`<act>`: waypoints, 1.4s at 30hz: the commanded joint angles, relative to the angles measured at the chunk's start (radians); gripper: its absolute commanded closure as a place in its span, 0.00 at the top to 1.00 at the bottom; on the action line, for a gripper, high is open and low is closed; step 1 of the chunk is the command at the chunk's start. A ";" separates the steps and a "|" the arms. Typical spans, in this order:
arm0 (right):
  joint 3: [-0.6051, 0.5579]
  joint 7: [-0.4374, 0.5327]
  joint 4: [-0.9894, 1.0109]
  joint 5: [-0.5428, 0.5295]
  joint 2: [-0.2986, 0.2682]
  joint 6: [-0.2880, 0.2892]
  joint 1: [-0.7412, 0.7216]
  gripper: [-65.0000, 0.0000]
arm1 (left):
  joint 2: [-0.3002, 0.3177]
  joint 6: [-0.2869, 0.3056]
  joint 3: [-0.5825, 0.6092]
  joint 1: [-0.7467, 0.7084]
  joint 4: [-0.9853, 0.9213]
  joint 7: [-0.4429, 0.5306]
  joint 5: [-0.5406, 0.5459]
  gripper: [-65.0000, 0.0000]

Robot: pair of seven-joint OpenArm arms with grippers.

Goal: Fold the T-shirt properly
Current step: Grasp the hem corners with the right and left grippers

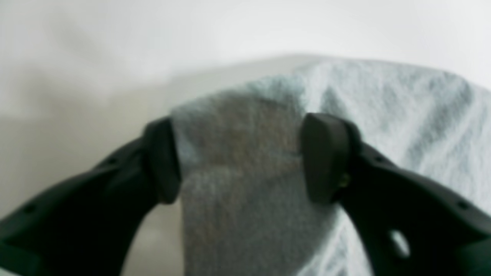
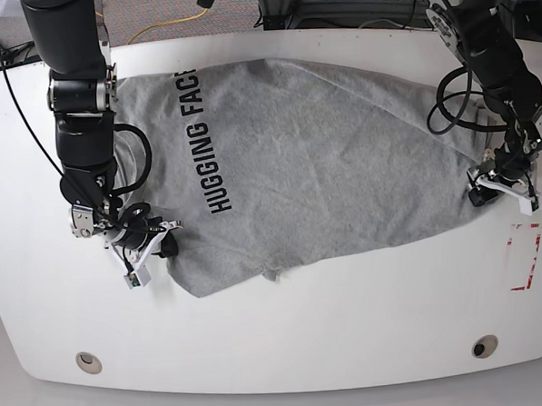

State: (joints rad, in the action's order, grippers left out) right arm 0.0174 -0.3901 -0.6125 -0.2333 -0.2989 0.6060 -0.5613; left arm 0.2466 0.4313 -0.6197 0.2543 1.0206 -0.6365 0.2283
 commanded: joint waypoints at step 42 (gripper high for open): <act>0.095 -0.341 -0.620 -0.007 -0.076 0.005 0.024 0.00 | 0.009 0.004 -0.001 -0.016 0.743 -0.336 0.007 0.00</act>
State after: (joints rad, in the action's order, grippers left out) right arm 0.1062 -0.7456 -1.1976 -0.2329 -0.3576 0.6178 -0.4927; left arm 0.2386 0.4381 -0.6189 0.2062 1.7302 -0.9920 0.2321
